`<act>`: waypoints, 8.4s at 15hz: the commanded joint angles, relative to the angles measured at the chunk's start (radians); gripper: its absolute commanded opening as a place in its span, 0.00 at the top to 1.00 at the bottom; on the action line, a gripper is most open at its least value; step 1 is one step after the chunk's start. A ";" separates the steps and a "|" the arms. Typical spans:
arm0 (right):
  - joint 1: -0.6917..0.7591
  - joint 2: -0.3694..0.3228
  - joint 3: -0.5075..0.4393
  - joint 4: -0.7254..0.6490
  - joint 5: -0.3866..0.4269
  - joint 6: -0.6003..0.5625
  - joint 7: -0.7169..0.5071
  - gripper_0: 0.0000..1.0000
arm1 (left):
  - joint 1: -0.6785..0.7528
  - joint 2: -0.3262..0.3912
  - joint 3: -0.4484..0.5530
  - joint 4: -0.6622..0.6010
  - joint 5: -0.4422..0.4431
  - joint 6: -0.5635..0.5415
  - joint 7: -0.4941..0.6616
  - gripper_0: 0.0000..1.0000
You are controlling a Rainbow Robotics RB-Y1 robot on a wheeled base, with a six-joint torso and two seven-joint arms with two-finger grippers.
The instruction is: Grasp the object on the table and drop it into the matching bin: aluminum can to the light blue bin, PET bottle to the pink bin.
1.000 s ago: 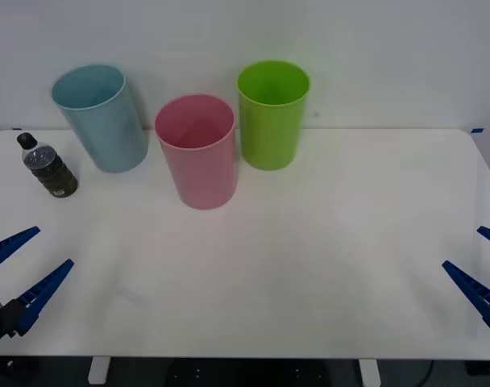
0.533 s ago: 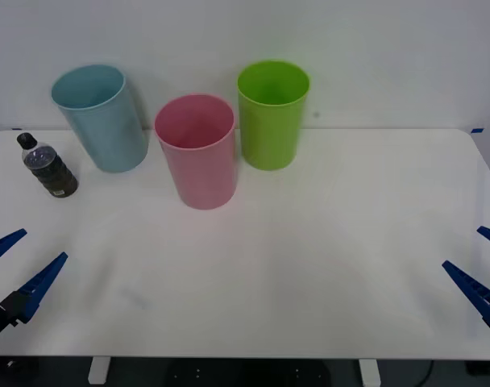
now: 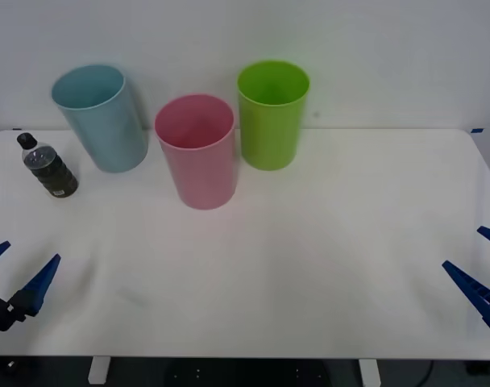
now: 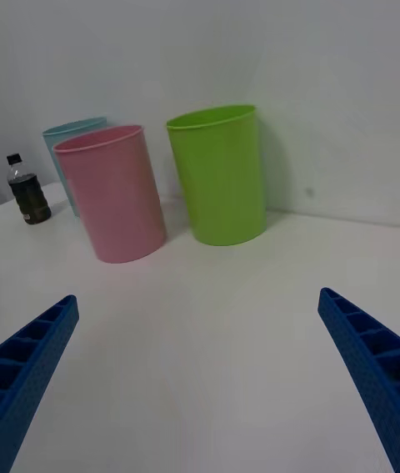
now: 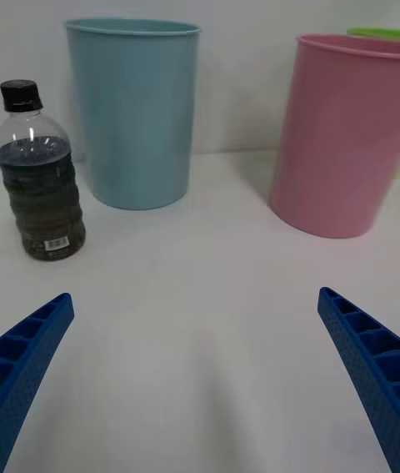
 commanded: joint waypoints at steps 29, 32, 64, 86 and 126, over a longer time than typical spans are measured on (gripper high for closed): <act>0.000 0.000 0.000 0.000 0.000 0.000 0.000 0.00 | -0.713 0.000 -0.012 0.716 -0.138 0.391 -0.049 0.00; 0.000 0.000 0.000 0.000 0.000 0.000 0.000 0.00 | -0.764 -0.002 -0.008 0.767 -0.153 0.412 -0.051 0.00; 0.000 0.000 0.000 0.000 0.000 0.000 0.000 0.00 | -0.948 -0.005 -0.021 0.917 -0.261 0.602 -0.049 1.00; 0.000 0.000 0.000 0.000 0.000 0.000 0.000 0.00 | -0.601 0.129 -0.240 0.527 0.104 0.435 -0.003 1.00; 0.000 0.000 0.000 0.000 0.000 0.000 0.000 0.00 | -1.131 0.280 -0.607 0.460 -0.037 0.021 0.463 1.00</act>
